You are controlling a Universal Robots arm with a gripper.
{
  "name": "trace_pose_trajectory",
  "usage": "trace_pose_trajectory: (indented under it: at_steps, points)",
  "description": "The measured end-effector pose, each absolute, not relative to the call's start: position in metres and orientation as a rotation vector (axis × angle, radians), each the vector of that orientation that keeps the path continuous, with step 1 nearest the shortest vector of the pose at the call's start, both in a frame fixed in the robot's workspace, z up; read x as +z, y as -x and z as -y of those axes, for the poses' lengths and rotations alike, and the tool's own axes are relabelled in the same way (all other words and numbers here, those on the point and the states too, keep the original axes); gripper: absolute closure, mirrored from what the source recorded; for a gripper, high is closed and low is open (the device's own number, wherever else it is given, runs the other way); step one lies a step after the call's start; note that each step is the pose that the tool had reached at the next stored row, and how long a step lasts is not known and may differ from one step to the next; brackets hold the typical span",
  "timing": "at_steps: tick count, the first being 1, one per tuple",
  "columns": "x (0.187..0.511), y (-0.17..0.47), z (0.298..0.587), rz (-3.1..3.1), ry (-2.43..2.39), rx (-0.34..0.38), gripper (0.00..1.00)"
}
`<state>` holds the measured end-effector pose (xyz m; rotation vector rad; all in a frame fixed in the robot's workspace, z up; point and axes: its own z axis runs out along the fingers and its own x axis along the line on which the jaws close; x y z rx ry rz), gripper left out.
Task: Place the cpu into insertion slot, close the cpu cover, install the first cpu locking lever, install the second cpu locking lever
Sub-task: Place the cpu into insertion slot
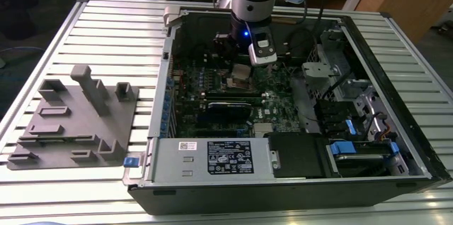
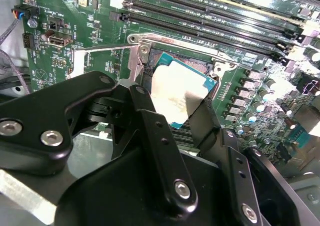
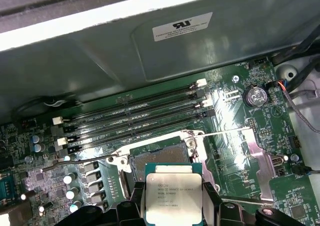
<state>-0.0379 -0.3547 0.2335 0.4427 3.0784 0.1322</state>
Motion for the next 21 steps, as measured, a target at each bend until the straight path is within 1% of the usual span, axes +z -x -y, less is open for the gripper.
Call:
trace_pose_trajectory:
  at_steps: [10, 21]
  points:
    - [0.2334, 0.0379, 0.3547, -3.076, -0.455, 0.132, 0.46]
    - [0.2322, 0.0379, 0.3547, -3.027, -0.683, 0.128, 0.46]
